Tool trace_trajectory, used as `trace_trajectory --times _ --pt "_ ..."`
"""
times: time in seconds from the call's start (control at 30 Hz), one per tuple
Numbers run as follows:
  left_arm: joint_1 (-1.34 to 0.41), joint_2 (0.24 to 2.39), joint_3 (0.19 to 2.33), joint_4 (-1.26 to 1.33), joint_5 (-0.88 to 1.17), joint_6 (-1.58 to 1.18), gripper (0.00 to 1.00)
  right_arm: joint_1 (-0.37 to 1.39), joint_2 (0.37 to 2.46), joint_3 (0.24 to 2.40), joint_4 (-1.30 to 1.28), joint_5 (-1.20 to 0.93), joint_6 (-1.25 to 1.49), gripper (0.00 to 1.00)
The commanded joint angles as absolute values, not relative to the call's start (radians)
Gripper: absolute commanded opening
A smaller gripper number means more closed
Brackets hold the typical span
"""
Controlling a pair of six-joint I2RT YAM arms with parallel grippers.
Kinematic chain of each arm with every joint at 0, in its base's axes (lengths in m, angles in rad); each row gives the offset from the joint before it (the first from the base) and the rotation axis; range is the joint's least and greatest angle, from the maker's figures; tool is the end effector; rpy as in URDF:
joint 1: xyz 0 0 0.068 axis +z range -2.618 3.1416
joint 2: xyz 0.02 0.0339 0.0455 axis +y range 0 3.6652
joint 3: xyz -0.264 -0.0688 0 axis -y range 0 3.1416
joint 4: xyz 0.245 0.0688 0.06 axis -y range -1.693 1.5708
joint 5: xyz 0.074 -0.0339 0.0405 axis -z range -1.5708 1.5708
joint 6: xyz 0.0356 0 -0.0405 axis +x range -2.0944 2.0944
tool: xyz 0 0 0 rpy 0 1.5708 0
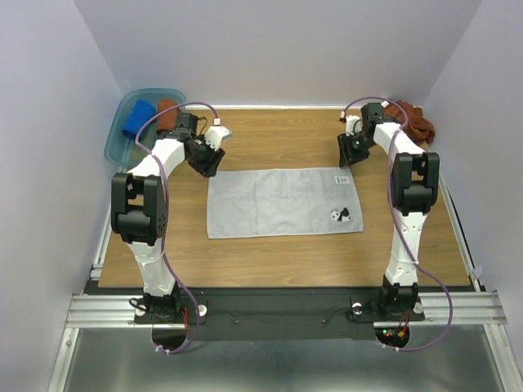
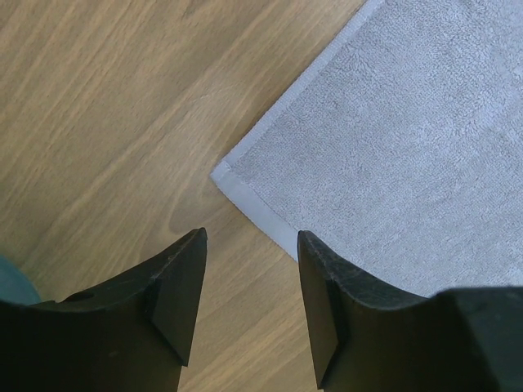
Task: Roll the towels
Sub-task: Flatten the towel
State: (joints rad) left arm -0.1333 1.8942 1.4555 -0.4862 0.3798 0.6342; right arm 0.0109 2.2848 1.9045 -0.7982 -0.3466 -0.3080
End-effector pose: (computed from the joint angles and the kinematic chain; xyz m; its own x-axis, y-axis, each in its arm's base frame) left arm 0.4102 -0.0683 0.2286 -0.4334 0.6134 -0.6603 0.7466 0.6547 0.1182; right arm 0.4836 0.0174 0.1785 -0.8380 -0.2943 -0.4595 -0.4136 0.8918 0.1832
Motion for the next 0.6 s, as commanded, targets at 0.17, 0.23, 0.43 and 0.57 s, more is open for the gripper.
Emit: trace_trajectory --times 0.17,0.23,0.43,0.57 --pt "-0.126 1.898 1.493 -0.488 0.359 0.63 0.59 0.026 2.269 1.855 -0.747 -0.265 -0.344 0.45" --pt "-0.126 1.908 1.499 -0.486 0.356 0.626 0.59 0.028 2.264 1.838 -0.747 -0.268 -0.353 0.38" --pt "-0.126 1.944 1.526 -0.491 0.351 0.604 0.58 0.031 2.22 1.789 -0.749 -0.305 -0.364 0.36" --pt "-0.126 1.98 1.548 -0.502 0.367 0.594 0.59 0.031 2.21 1.781 -0.756 -0.301 -0.365 0.47"
